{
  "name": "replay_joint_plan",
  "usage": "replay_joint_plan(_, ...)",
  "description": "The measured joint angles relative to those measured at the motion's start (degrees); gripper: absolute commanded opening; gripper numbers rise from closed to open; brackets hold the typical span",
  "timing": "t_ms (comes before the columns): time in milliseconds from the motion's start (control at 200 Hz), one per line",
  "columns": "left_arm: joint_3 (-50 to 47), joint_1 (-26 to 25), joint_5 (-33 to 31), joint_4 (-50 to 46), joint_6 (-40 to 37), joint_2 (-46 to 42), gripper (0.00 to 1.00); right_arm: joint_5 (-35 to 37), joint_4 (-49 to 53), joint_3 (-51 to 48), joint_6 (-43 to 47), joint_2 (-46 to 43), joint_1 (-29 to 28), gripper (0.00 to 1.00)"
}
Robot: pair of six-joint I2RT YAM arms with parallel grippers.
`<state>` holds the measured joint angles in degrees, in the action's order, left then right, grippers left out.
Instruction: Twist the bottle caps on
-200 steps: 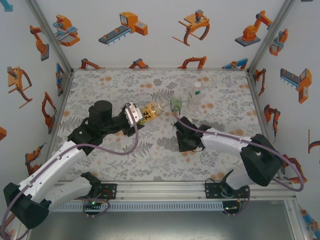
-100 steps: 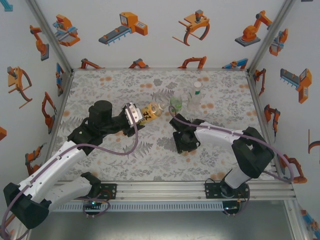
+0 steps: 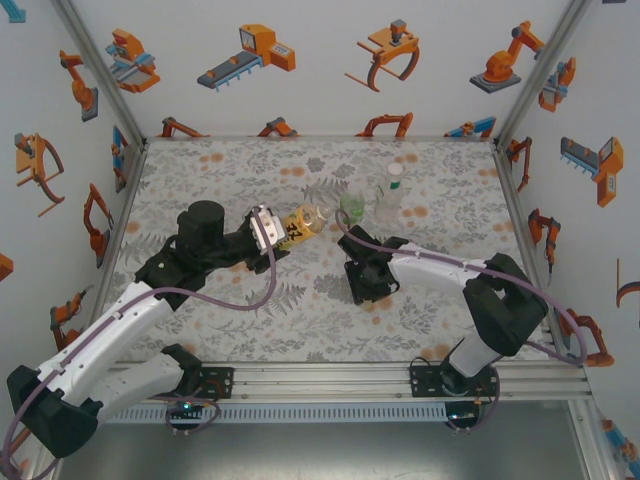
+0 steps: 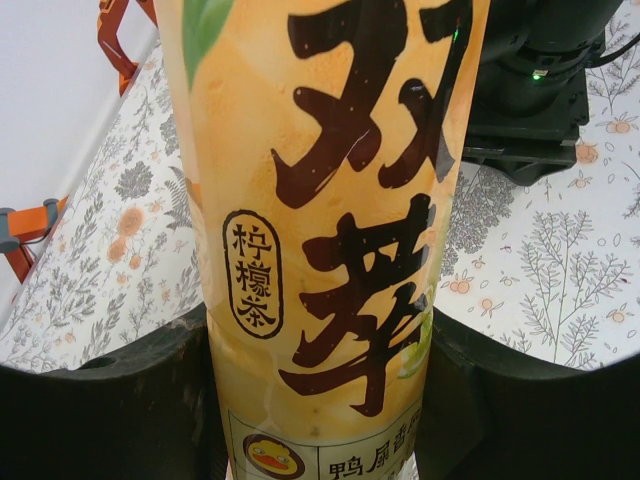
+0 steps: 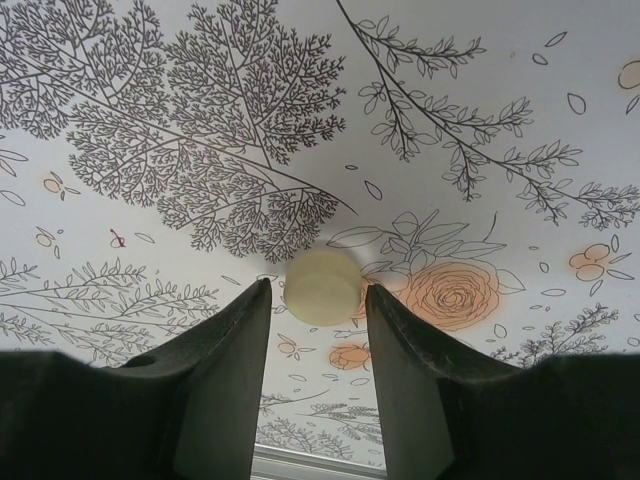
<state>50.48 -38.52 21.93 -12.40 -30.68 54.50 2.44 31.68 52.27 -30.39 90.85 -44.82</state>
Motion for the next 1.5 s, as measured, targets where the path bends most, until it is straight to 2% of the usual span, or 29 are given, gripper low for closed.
replay_joint_plan(821, 0.0, 0.0, 0.0, 0.0, 0.0, 0.0, 0.00, 0.0, -1.1, -0.2, 0.3, 1.5, 0.0, 0.39)
replay_joint_plan(1227, 0.0, 0.0, 0.3, 0.0, 0.0, 0.1, 0.00, 0.1, -0.6, -0.1, 0.4, 1.1, 0.0, 0.27)
replay_joint_plan(1497, 0.0, 0.0, 0.9, 0.0, 0.0, 0.7, 0.00, 0.2, 0.4, 0.1, 0.5, -7.2, 0.0, 0.22)
